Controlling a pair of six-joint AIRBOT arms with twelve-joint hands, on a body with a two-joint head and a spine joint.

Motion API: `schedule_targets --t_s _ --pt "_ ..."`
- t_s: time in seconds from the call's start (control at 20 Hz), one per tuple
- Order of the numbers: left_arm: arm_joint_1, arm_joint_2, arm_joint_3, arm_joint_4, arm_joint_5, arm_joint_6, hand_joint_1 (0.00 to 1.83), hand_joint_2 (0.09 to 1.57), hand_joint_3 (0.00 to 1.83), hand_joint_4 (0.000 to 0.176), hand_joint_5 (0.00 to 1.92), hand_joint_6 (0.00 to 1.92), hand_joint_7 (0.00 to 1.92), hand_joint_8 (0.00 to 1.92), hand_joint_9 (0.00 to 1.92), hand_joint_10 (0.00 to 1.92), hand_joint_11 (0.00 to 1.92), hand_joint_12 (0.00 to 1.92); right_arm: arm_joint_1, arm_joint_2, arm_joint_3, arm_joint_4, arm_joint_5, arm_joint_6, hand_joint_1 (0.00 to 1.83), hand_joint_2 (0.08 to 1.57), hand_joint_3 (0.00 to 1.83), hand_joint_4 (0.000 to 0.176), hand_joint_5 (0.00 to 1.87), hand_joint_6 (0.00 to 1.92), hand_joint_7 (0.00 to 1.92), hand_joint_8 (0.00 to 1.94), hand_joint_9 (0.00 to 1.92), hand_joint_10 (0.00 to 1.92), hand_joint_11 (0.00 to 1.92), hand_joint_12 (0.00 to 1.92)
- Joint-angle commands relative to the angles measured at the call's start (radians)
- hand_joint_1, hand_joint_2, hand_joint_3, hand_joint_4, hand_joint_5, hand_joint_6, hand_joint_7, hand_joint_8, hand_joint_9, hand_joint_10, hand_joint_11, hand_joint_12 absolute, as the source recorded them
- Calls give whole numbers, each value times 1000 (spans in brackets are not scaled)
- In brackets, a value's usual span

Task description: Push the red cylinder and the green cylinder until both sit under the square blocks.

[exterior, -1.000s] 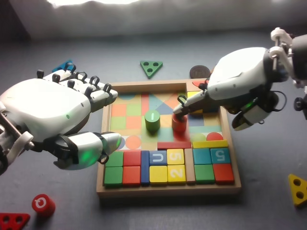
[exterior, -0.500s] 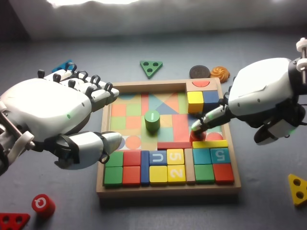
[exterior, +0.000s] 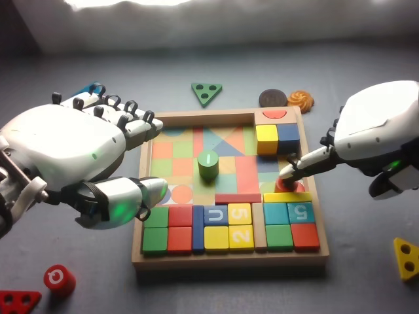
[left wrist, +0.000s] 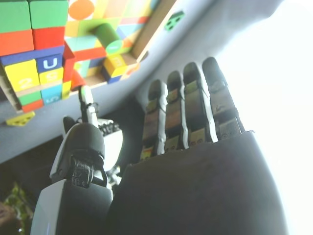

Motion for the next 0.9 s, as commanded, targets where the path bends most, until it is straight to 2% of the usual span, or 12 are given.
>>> schedule_targets --t_s 0.0,0.35,0.55,0.7,0.8,0.85 --pt "-9 7 -6 46 -76 -1 0 1421 1 0 190 5 193 6 161 6 0 392 0 19 -2 6 5 0 1743 1349 0 0 275 14 1646 1941 1830 1921 1875 1921" --pt "-11 7 -7 45 -76 -1 0 1428 1 0 189 1 193 1 164 2 0 379 0 32 -2 -21 6 -9 1754 1341 0 0 295 12 1611 1941 1810 1921 1844 1921" --pt "-11 7 -6 42 -76 -1 0 1432 1 0 192 3 197 2 171 3 0 404 30 32 -5 -21 0 -8 1760 1333 0 0 285 5 1653 1941 1816 1921 1832 1921" --pt "-10 7 -7 41 -76 -1 0 1434 1 0 158 0 175 3 148 2 0 324 57 33 -5 -21 -1 -8 1799 1310 0 0 284 4 1678 1941 1851 1921 1878 1921" --pt "-11 7 -7 40 -76 -1 0 1443 2 0 186 6 198 7 170 7 0 390 73 32 -5 -22 -1 -9 1789 1312 0 0 301 10 1675 1941 1850 1921 1881 1921" --pt "-11 7 -7 40 -76 -1 0 1444 2 0 163 3 174 4 150 4 0 339 83 31 -7 -22 -5 -8 1784 1313 0 0 286 3 1676 1941 1848 1921 1876 1921"
